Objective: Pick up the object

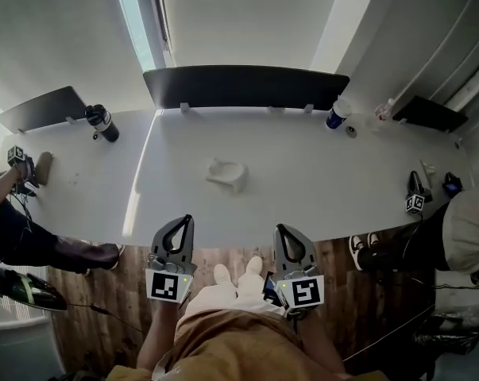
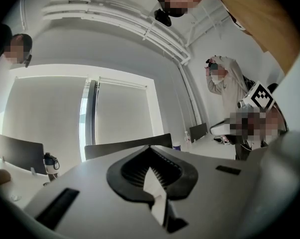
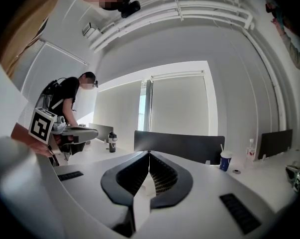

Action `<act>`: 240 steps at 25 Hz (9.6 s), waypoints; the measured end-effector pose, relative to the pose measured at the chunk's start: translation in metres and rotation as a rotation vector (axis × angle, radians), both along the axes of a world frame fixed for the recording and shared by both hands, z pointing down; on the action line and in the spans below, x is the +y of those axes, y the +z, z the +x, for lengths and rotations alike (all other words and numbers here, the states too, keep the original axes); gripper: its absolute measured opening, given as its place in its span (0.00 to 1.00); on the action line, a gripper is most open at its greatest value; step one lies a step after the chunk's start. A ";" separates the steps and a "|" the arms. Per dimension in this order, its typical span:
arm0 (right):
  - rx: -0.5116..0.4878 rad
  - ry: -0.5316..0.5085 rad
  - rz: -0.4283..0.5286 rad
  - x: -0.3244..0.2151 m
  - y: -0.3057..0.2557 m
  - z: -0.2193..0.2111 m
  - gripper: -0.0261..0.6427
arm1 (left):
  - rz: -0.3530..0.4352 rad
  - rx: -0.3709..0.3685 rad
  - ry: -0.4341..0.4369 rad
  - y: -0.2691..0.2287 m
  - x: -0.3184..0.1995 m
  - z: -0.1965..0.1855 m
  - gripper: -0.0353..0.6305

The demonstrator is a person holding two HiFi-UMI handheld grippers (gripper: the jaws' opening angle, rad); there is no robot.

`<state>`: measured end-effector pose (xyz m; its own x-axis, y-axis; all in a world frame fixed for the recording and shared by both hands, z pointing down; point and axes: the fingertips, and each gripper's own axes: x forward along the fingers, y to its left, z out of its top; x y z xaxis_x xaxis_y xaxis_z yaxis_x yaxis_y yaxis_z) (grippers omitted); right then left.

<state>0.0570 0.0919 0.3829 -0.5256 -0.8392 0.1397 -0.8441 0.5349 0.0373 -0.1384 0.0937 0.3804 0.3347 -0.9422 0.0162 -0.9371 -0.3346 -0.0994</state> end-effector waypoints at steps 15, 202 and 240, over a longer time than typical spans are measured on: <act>-0.048 -0.080 -0.020 -0.109 0.016 -0.008 0.05 | -0.053 -0.018 0.009 0.026 -0.101 -0.001 0.06; -0.165 0.061 -0.018 -0.208 -0.007 -0.032 0.05 | -0.071 -0.279 -0.018 0.013 -0.208 0.011 0.24; -0.175 -0.008 -0.071 -0.207 0.008 -0.057 0.05 | -0.072 0.037 -0.076 -0.012 -0.204 -0.020 0.24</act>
<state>-0.0001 -0.1152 0.3904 -0.5538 -0.8262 0.1038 -0.8300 0.5378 -0.1479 -0.1580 -0.1101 0.3679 0.2636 -0.9618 0.0738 -0.9628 -0.2671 -0.0421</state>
